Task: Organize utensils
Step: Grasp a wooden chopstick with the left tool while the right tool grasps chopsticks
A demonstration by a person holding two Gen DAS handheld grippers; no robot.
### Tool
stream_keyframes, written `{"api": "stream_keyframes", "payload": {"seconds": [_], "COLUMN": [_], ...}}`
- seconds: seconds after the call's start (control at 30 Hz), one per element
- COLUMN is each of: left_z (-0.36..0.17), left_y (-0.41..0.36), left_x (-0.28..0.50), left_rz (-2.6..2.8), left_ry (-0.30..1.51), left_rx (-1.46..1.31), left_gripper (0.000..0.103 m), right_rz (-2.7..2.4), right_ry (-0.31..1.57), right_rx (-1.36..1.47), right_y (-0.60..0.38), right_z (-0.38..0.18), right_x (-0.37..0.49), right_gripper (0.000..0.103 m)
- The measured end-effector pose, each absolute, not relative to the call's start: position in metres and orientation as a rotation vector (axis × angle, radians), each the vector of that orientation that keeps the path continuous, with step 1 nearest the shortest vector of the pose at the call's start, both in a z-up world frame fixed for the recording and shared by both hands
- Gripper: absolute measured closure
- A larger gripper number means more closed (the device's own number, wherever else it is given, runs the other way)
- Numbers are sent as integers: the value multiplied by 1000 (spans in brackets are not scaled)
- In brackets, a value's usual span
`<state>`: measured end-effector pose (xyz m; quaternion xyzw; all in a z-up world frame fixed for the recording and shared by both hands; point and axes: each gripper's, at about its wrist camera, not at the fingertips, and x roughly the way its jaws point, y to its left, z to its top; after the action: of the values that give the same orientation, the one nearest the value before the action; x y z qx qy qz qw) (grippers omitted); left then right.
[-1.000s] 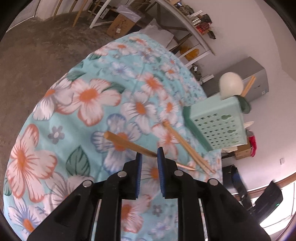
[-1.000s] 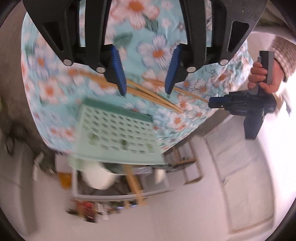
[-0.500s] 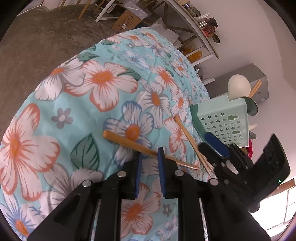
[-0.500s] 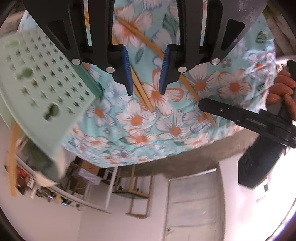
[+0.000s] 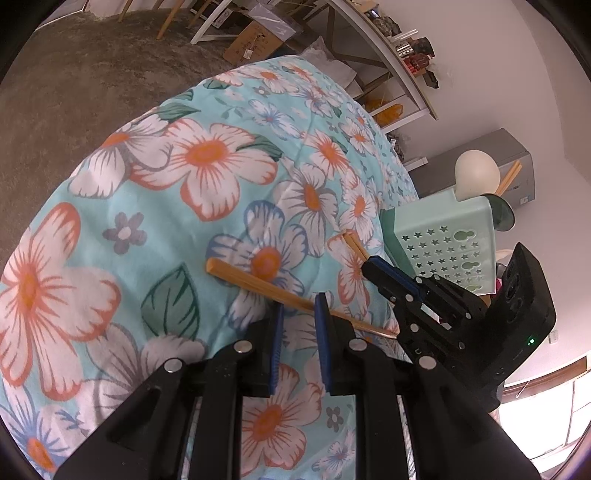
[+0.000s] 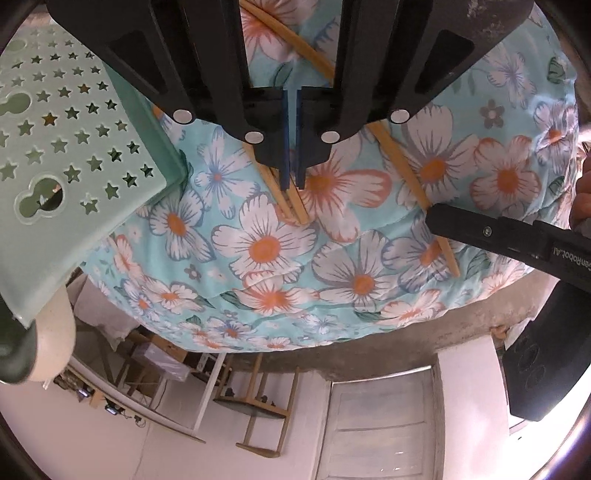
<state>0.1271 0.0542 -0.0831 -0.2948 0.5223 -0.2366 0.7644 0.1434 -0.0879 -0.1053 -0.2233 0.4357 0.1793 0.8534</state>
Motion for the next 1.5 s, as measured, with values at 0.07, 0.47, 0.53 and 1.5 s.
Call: {"api": "stream_keyframes", "payload": {"seconds": [0.07,0.47,0.53,1.5], "left_z": [-83,-83,-84,-85], "left_y": [54,55,55,56], "left_x": [127,126,126,126], "left_rz": [-514,-509,-510,-515], "left_ry": [1135,1131,1131,1128], "left_rx": [-641,-647,-649,-656], "left_gripper": [87,87,87,87], "right_rz": [368,418,418,416], "right_ry": [906,918,921,1022], "right_rx": [-451,-381,-420,-371], "right_y": [-92,-95,-87,-87], "right_z": [-101,-83,-90,-110], "right_x": [144,150,154,172], "right_gripper": [103,85,72,96]}}
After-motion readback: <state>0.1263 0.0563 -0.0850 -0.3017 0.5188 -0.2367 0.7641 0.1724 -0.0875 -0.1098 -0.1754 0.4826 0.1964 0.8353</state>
